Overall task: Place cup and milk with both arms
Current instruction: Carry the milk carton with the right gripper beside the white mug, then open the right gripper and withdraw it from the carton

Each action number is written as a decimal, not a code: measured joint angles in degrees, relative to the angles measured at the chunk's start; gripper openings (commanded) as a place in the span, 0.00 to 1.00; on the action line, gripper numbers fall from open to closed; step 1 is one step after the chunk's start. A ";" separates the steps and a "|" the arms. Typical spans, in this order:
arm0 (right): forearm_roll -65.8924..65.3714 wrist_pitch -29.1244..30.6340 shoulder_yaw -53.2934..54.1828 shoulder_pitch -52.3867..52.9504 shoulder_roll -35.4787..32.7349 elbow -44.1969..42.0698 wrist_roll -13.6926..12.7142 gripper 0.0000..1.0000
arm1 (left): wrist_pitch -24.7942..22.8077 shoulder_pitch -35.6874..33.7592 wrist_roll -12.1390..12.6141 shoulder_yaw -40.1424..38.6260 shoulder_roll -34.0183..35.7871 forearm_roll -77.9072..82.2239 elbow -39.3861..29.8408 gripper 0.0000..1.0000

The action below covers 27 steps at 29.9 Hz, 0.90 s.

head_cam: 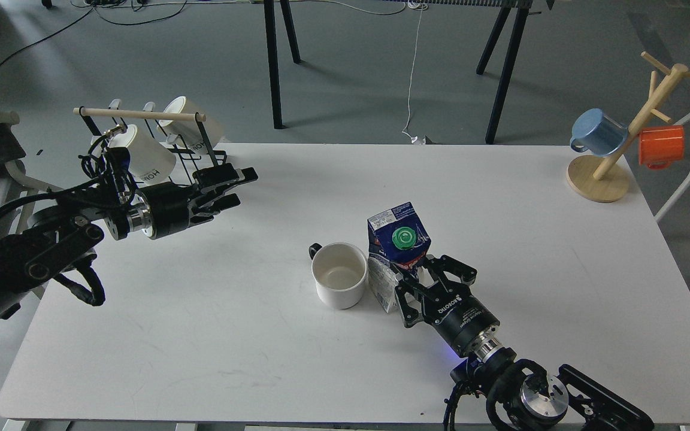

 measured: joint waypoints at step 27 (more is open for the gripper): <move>-0.08 0.00 -0.53 -8.62 -10.22 12.50 -0.15 0.99 | 0.00 0.14 0.00 0.01 0.00 0.00 0.04 0.93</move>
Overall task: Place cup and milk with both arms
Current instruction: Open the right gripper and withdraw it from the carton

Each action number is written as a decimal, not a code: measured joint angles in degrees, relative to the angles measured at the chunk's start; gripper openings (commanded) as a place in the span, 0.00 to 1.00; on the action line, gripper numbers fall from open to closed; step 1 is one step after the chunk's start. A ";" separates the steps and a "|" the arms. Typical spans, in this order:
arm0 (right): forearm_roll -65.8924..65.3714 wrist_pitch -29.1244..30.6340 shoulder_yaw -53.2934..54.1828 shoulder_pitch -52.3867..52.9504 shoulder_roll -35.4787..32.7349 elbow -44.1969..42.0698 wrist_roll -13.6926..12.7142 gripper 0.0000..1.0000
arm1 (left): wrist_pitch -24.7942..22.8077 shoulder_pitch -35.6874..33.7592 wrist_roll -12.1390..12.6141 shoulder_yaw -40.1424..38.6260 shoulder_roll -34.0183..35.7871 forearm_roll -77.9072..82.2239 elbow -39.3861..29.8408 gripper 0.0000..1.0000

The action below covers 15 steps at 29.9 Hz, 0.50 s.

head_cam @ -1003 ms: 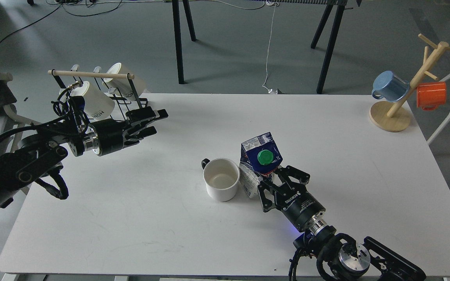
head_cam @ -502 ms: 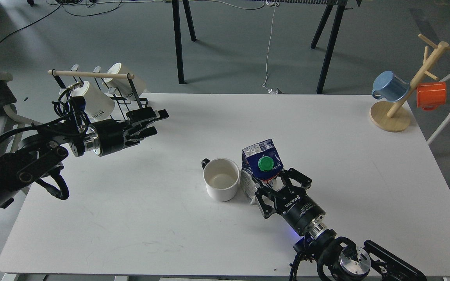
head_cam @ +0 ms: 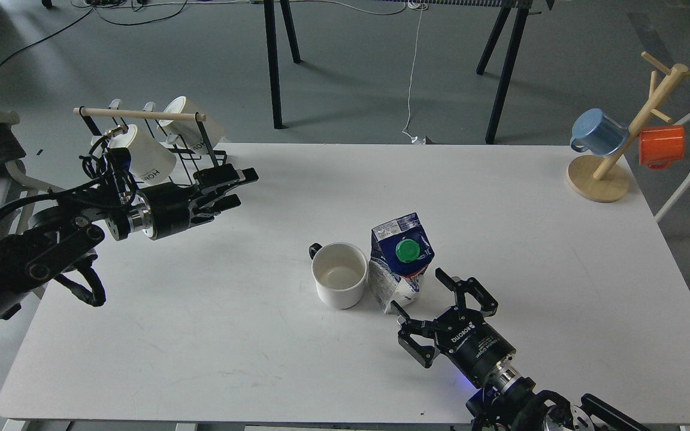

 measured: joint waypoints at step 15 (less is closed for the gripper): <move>0.14 0.00 21.32 -5.35 -21.25 1.45 0.31 0.99 | 0.00 0.04 0.00 -0.76 2.22 -0.46 -0.13 0.93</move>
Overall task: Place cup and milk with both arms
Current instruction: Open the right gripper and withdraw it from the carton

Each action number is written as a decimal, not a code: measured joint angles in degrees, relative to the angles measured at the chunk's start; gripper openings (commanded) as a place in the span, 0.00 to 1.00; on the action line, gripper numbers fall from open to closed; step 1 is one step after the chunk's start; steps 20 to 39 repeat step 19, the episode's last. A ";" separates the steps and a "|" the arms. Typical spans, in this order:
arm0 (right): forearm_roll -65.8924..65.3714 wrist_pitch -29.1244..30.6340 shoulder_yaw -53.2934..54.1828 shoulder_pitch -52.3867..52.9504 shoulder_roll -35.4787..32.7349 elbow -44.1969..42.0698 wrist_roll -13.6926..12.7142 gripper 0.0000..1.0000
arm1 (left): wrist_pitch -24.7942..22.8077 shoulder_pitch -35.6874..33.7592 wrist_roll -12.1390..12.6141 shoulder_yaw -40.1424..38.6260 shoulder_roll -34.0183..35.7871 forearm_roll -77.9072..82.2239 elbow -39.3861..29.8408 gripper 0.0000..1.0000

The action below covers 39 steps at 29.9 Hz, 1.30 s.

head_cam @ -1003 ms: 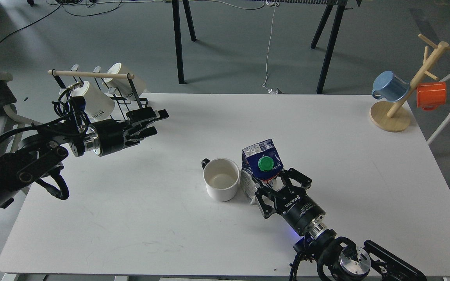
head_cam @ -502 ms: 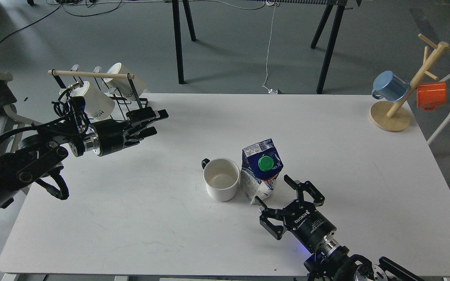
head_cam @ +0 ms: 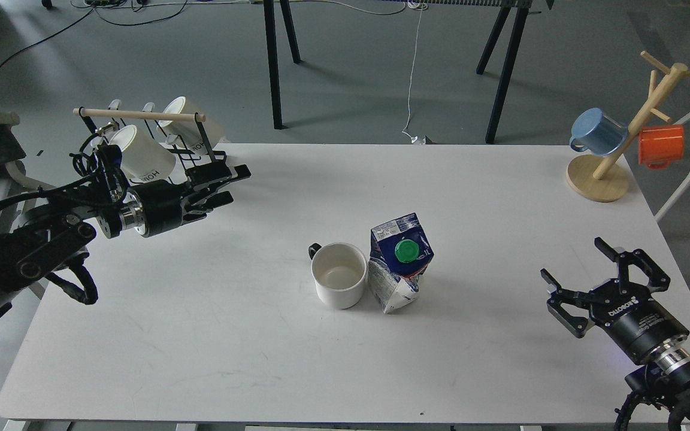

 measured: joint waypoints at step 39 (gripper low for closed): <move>-0.14 0.00 -5.55 21.07 -2.43 -16.68 -0.04 0.98 | 0.01 0.79 0.00 -2.97 6.19 -22.69 -0.06 0.93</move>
